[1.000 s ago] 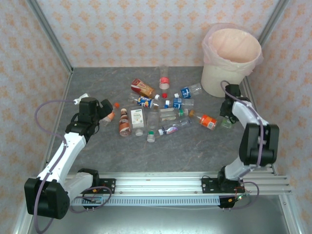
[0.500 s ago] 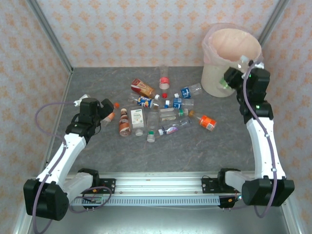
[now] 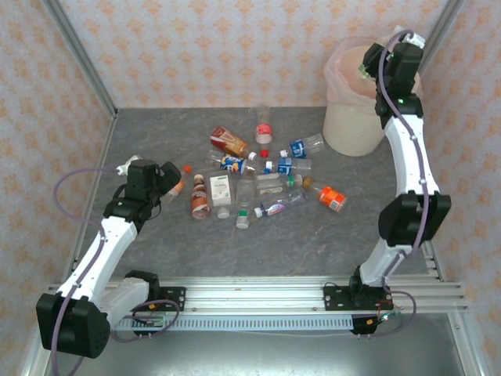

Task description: Put the plastic bottles in the bin

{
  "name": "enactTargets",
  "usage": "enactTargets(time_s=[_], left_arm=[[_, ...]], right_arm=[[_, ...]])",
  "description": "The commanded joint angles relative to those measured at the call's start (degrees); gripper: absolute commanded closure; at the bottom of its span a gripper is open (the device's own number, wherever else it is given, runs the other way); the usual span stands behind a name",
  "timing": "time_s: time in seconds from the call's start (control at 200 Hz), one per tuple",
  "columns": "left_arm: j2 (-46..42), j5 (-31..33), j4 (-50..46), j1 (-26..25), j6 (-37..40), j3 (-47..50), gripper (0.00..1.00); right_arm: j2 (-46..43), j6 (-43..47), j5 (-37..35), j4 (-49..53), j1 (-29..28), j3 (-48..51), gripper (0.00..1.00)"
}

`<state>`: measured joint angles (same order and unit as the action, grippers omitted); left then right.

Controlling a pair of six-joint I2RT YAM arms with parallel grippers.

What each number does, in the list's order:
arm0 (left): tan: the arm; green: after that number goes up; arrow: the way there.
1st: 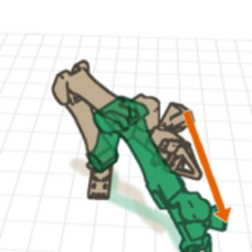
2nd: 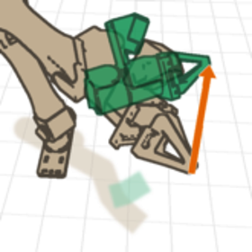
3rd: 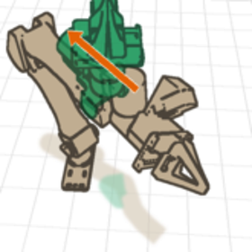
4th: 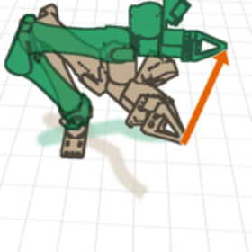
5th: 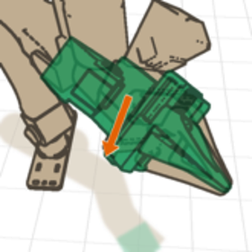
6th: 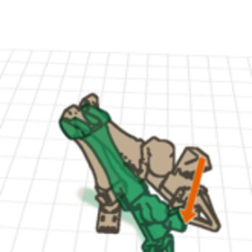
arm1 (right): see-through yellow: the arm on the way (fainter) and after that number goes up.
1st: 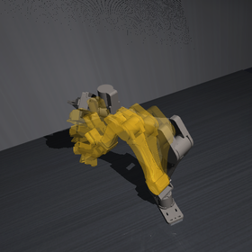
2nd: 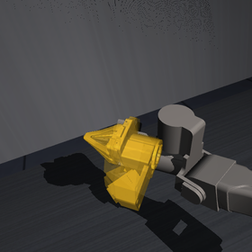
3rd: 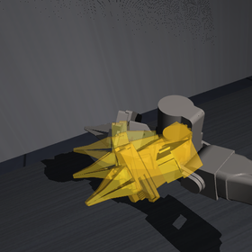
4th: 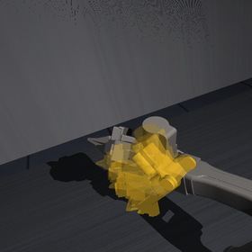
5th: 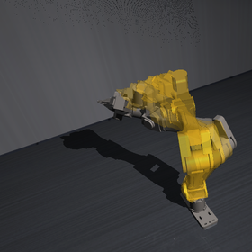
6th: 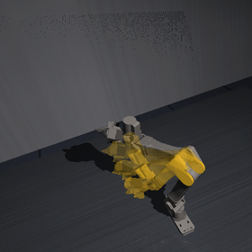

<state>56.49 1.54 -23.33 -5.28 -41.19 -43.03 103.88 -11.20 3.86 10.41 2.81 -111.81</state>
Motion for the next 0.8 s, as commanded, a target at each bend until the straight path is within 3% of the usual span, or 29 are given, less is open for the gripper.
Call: enactTargets(time_s=[0.0, 0.12, 0.2, 0.435, 0.605, 0.796], left_arm=[[0.7, 3.4, -2.6, -0.6, -1.4, -0.9, 0.00], [1.2, 4.6, -2.5, -0.5, -1.6, -0.5, 0.00], [2.2, 4.7, -2.2, -0.5, -1.8, -0.2, 0.00], [3.6, 6.4, -2.7, -0.4, -2.1, 0.1, 0.00], [3.4, 7.2, -3.6, -0.3, -1.8, 0.2, 0.00], [3.1, 6.2, -4.5, -0.3, -2.9, 0.0, 0.00]], right_arm=[[7.0, 4.8, -4.5, 5.2, 0.1, -8.2, 0.59], [15.3, 6.6, 7.7, 13.3, 0.1, -20.1, 0.55], [19.8, 5.3, 10.8, 17.0, 0.1, -26.7, 0.52], [24.1, 3.4, 17.4, 16.3, 0.1, -28.2, 0.40], [22.7, 1.9, 17.1, 17.5, 0.1, -28.0, 0.28], [16.9, 2.6, 11.2, 20.3, 0.1, -25.9, 0.21]])
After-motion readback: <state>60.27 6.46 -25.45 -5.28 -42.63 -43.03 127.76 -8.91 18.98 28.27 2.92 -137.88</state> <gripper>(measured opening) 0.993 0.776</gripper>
